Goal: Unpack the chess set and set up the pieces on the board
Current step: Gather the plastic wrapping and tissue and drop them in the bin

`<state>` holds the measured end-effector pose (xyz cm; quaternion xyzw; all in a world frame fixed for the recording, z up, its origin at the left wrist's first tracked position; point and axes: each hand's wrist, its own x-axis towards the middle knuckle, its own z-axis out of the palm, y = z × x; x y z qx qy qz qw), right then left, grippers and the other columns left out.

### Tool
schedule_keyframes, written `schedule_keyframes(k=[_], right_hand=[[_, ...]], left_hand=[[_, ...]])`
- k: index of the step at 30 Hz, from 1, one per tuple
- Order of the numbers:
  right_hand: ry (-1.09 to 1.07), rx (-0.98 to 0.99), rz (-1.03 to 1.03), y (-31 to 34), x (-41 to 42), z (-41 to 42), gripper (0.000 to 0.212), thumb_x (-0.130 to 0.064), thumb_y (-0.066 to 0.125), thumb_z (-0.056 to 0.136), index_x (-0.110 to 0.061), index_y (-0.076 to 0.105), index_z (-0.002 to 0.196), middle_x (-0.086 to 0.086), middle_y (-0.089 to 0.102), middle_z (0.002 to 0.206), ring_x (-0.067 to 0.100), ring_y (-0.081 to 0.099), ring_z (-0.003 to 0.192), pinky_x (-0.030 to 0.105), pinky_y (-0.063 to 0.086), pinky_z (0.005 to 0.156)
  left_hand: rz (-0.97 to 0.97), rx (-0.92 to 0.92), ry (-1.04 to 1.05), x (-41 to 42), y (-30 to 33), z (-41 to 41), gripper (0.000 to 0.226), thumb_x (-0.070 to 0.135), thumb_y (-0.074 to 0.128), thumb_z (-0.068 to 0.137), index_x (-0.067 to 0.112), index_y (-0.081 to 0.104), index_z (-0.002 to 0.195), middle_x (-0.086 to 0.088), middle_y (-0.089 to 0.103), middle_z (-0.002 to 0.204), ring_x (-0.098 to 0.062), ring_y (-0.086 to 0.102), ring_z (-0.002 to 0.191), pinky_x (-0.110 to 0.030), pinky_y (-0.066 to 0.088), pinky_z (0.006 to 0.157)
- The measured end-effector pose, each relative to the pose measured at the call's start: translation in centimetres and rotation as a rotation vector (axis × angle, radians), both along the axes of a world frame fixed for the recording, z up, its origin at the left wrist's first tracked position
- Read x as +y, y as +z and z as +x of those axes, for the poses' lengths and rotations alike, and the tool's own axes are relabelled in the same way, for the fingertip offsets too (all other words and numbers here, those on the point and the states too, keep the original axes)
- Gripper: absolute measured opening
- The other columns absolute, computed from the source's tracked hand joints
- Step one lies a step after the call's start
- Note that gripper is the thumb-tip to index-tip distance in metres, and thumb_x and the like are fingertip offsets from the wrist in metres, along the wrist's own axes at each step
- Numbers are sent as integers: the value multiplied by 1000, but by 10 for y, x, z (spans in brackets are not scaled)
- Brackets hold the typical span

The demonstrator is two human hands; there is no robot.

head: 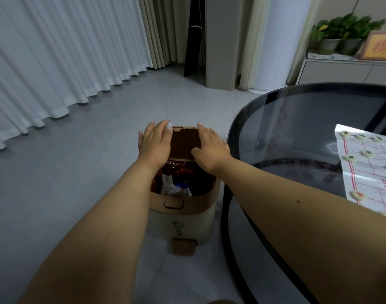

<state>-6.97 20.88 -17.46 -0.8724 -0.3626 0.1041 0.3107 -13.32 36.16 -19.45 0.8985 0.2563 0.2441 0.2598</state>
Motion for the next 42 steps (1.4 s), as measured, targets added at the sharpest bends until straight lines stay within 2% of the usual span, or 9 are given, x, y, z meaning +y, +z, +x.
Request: schedule_keyframes(k=[4,8,12,15,20,23,27,33,42], right_hand=[[-26,-13,28,-1,-5,-1,62,-21,39,92,-16,16,150,8,41,143,28,33,133,40,29,106],[31,128,-28,-6,-9,-13,51,-21,32,95,-15,26,146,15,54,130,31,51,112,31,40,84],[120,398,-221,-14,-7,-29,59,-49,19,99,-20,17,151,17,29,152,31,31,137,35,23,109],[126,491,-321,-19,-5,-36,79,-71,7,89,-23,14,152,10,18,157,31,17,144,44,10,115],[139,555,-443,-22,-4,-41,82,-70,7,90,-17,10,152,12,12,158,30,13,145,44,6,116],[130,604,-493,-24,-4,-46,82,-69,13,91,-15,9,152,11,10,158,29,12,145,41,7,116],[141,619,-486,-23,-7,-45,77,-63,15,94,-11,13,151,13,14,157,27,16,144,37,9,115],[145,616,-494,-23,-8,-45,82,-69,15,91,-14,16,151,12,14,157,28,16,144,40,10,115],[201,608,-472,-22,-12,-50,79,-68,16,91,-15,21,150,12,19,156,29,19,143,40,10,115]], left_hand=[[-99,-226,90,-5,-4,-13,49,43,18,102,25,63,100,7,69,91,-18,58,108,-48,20,114],[-231,-291,151,-17,-38,-37,64,65,10,90,34,62,71,14,67,64,-25,63,96,-48,43,97],[-388,-258,179,-33,-76,-56,66,74,15,87,34,64,69,11,71,68,-22,67,89,-46,50,89],[-370,-183,208,-45,-89,-65,61,56,19,98,28,70,79,6,74,79,-18,66,92,-39,48,94],[-297,-140,199,-50,-95,-68,76,56,13,92,14,77,91,3,75,87,-19,60,107,-42,38,105],[-266,-39,234,-44,-113,-71,87,68,3,91,23,76,98,5,73,105,-19,33,136,-42,26,114],[-264,83,287,-44,-120,-70,72,55,8,97,27,73,107,7,69,117,-20,14,145,-36,20,114],[-220,103,320,-46,-112,-64,79,58,7,96,22,77,99,1,69,116,-20,25,140,-34,27,111],[-177,3,299,-67,-95,-65,43,30,36,102,6,70,91,-18,60,109,-38,51,111,-48,45,96]])
